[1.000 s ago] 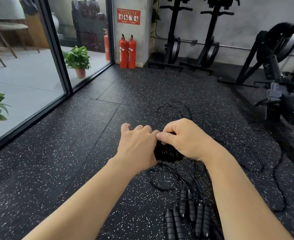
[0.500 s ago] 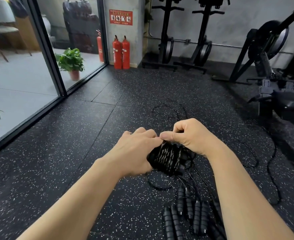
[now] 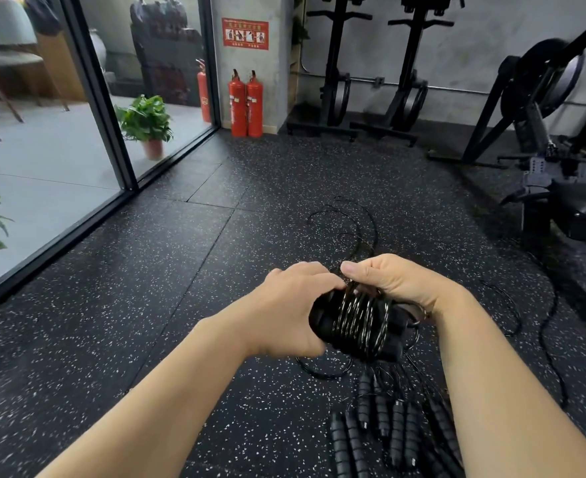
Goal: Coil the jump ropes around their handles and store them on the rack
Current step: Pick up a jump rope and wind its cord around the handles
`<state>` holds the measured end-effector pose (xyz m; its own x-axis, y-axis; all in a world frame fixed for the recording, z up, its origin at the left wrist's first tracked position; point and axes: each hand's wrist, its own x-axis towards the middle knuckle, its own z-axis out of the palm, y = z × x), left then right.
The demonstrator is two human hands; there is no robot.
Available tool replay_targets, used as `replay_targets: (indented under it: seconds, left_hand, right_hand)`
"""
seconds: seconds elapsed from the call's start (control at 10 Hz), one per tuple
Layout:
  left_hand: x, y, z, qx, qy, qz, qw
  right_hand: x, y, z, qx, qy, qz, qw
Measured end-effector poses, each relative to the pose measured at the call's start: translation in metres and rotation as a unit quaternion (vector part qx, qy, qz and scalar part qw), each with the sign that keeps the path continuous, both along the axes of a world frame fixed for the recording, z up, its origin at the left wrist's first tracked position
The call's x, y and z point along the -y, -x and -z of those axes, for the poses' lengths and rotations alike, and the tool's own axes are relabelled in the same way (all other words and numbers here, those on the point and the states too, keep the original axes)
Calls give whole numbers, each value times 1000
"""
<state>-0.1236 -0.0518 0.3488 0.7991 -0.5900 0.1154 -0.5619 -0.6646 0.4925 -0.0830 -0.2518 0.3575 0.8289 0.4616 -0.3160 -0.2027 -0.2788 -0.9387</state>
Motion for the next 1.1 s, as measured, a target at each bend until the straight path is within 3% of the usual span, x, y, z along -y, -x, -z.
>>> replay_targets:
  seconds: [0.1,0.2,0.3,0.4,0.5,0.6,0.7,1.1]
  left_hand:
    - [-3,-1,1,-40,92,-1,995]
    - [-2,-3,1,-34,108,-9,994]
    - [-1,-4,0,-36,114,-55,991]
    - [1,-2,-3,-17,124,-105,987]
    - [6,-2,-7,-78,169,-140,972]
    - [7,-4,-10,-205,231,-144,940]
    - [2,-9,-7,-246,244,-157,925]
    - [4,-19,-2,-185,315,-257,895]
  right_hand:
    - [-3,-4,4,-43,-57,5,997]
    - [-10,0,-2,-45,-90,22,995]
    - [-13,4,-2,42,-89,130,987]
    - [-19,1,-3,59,-103,163,980]
    - [-16,-23,16,82,-20,229,970]
    - [-12,-18,16,119,80,238,960]
    - [-12,-12,15,169,144,205,953]
    - [-17,-5,3,245,227,195,922]
